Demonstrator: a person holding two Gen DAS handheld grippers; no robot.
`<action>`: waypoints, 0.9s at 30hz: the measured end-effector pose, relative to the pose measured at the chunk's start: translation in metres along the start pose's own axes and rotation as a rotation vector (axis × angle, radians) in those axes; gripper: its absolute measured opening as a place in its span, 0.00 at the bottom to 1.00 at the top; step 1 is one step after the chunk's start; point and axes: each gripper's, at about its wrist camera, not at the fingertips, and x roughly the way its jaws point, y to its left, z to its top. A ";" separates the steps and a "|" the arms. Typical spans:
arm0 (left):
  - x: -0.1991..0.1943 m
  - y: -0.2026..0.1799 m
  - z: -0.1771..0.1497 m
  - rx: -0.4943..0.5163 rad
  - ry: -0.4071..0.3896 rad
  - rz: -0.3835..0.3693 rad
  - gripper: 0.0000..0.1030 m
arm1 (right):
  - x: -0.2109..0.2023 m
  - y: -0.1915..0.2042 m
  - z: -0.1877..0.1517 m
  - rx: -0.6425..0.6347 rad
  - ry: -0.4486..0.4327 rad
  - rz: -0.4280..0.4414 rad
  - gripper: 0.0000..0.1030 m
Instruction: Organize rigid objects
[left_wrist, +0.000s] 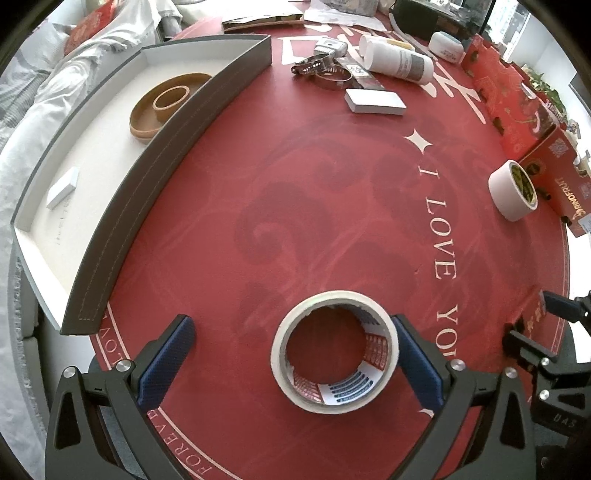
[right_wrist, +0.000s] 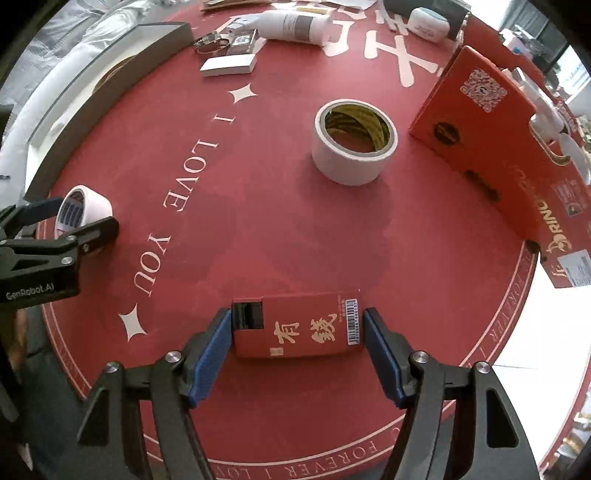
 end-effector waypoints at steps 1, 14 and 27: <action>0.000 0.000 0.000 -0.001 -0.004 0.000 1.00 | 0.003 -0.001 0.010 0.004 0.002 0.001 0.70; -0.002 -0.003 -0.006 -0.020 -0.025 0.007 1.00 | 0.025 -0.009 0.038 -0.052 0.032 0.019 0.94; -0.009 0.000 -0.021 -0.021 -0.058 0.006 1.00 | 0.031 -0.010 0.041 -0.075 0.064 0.021 1.00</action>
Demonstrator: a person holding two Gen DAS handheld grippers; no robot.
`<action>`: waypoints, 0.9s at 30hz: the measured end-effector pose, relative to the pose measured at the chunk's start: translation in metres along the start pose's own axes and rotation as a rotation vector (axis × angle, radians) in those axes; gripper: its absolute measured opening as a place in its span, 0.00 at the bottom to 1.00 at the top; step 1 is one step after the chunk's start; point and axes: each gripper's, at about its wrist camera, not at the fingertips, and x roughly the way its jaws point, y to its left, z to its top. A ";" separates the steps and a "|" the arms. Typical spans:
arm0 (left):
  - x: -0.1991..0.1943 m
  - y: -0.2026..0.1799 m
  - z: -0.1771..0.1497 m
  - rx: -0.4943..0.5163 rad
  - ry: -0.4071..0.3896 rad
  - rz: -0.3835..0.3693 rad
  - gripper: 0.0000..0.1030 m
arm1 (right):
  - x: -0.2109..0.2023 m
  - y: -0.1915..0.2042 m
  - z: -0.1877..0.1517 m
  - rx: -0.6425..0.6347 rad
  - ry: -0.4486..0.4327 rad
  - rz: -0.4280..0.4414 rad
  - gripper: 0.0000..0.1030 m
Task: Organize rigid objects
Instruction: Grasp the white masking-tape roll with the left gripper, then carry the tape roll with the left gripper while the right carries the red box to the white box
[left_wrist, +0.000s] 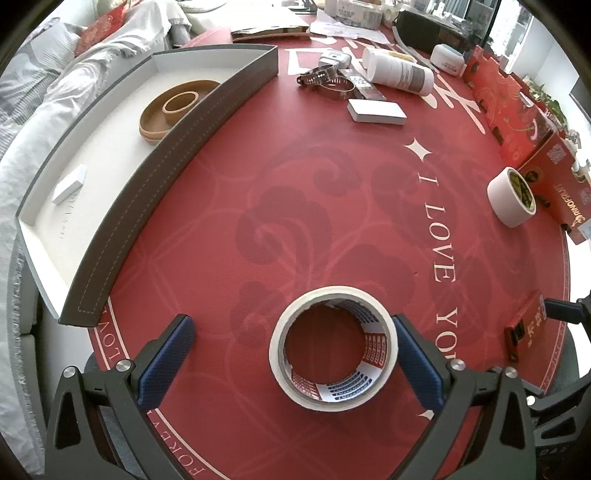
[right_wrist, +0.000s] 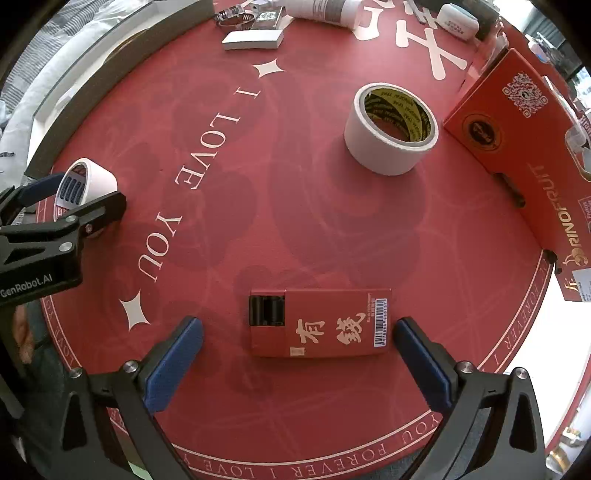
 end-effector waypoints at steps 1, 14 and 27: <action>0.000 0.000 0.000 0.001 0.002 0.000 1.00 | 0.000 0.001 0.000 -0.001 -0.002 0.000 1.00; -0.018 -0.021 -0.007 0.104 0.062 -0.043 0.54 | -0.009 0.001 -0.004 0.090 -0.015 0.010 0.68; -0.138 0.011 0.033 -0.091 -0.180 -0.069 0.54 | -0.100 -0.007 0.003 0.235 -0.287 0.201 0.68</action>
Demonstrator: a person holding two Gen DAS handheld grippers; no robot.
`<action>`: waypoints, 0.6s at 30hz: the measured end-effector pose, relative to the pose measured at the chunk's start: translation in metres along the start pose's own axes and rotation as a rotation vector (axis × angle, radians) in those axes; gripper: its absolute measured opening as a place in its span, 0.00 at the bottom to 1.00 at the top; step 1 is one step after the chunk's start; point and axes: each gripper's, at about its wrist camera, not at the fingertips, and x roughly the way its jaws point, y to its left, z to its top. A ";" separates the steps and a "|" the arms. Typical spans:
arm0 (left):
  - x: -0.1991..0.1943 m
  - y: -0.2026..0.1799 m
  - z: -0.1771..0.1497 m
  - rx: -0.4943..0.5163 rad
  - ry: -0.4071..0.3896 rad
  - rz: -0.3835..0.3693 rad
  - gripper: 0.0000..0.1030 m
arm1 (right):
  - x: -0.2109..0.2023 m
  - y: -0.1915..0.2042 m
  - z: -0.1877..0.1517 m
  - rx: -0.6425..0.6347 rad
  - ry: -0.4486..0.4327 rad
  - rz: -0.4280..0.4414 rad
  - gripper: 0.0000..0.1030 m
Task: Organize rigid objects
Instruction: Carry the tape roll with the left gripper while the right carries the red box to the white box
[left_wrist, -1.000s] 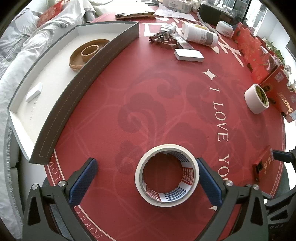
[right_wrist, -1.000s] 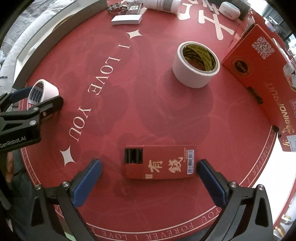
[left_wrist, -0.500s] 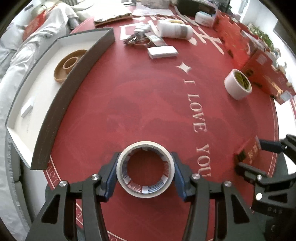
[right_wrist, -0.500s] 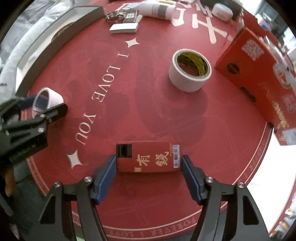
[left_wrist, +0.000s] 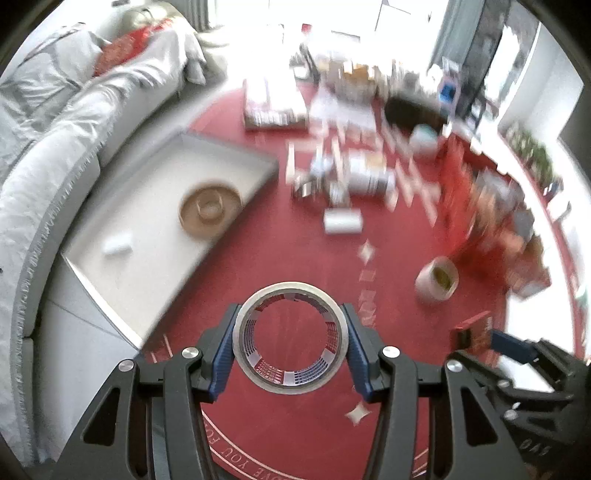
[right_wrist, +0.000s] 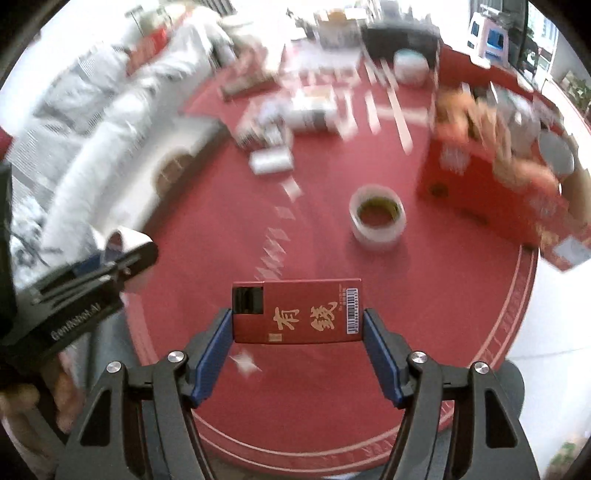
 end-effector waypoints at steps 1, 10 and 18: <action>-0.012 0.002 0.010 -0.009 -0.023 -0.010 0.54 | -0.010 0.011 0.007 -0.006 -0.032 0.008 0.68; -0.133 0.021 0.091 -0.063 -0.314 -0.055 0.55 | -0.113 0.078 0.083 -0.056 -0.340 0.134 0.68; -0.202 0.064 0.123 -0.175 -0.498 0.004 0.55 | -0.152 0.131 0.132 -0.141 -0.462 0.183 0.68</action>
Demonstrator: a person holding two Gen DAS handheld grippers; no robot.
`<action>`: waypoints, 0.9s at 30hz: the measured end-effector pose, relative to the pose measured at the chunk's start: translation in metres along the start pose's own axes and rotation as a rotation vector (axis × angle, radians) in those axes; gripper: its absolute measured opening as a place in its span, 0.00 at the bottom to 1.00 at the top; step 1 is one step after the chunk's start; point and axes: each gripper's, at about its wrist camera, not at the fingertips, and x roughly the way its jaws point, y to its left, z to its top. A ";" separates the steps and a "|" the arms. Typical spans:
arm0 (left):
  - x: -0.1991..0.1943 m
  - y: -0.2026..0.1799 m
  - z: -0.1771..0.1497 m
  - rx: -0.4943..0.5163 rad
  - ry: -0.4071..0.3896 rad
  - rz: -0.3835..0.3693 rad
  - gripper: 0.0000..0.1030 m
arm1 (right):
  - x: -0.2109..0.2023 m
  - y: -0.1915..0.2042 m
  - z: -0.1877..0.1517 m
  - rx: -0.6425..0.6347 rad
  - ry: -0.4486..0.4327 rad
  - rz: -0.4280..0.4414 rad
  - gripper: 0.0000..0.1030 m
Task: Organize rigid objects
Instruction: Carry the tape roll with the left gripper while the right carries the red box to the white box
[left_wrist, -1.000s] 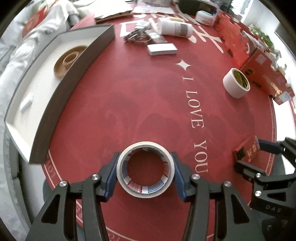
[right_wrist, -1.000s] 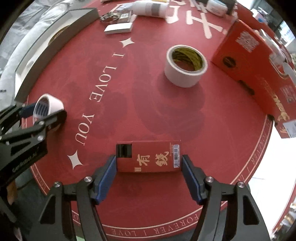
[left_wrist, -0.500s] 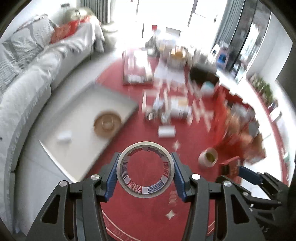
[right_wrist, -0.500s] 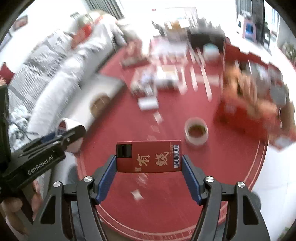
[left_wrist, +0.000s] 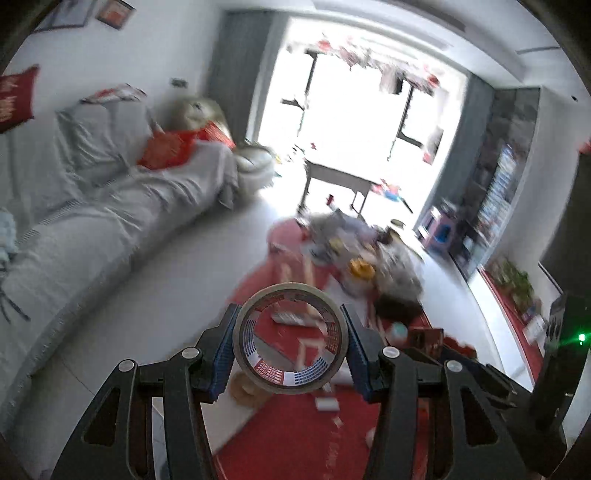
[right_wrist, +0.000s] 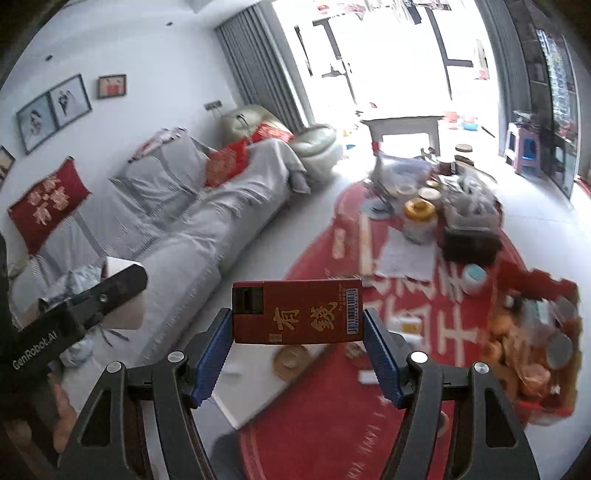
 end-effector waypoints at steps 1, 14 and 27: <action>0.001 0.005 0.004 -0.006 -0.012 0.024 0.55 | 0.004 0.005 0.006 -0.012 -0.005 0.009 0.68; 0.133 0.082 -0.075 -0.071 0.226 0.275 0.55 | 0.117 0.034 -0.011 -0.084 0.160 -0.022 0.68; 0.208 0.131 -0.133 -0.116 0.421 0.386 0.55 | 0.213 0.024 -0.049 -0.090 0.371 -0.069 0.68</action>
